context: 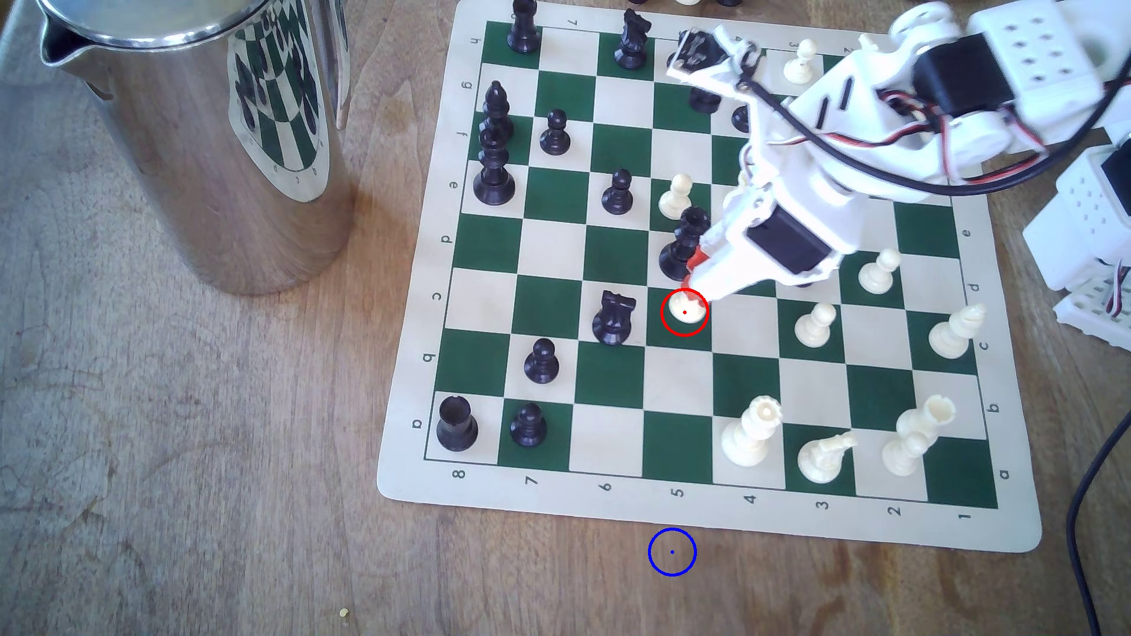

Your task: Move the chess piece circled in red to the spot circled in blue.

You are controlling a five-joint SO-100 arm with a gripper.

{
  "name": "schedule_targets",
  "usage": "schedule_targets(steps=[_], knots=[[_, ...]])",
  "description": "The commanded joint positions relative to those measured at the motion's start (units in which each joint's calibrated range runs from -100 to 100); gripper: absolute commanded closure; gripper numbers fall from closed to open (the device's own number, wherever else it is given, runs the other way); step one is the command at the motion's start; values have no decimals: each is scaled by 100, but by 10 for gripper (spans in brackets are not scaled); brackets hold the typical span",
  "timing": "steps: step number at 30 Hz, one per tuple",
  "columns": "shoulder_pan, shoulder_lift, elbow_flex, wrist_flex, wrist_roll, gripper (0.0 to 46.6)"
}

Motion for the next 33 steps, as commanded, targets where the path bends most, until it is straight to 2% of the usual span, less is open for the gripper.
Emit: schedule_targets(steps=[1, 6, 11, 16, 23, 33], knots=[[-485, -628, -749, 173, -10, 464], [-1236, 59, -1828, 567, 122, 464], [-1642, 1188, -3206, 788, 205, 464], [-1955, 2190, -4040, 796, 337, 464], [-1924, 3260, -4874, 665, 410, 464], [-1728, 3642, -4956, 550, 449, 464]])
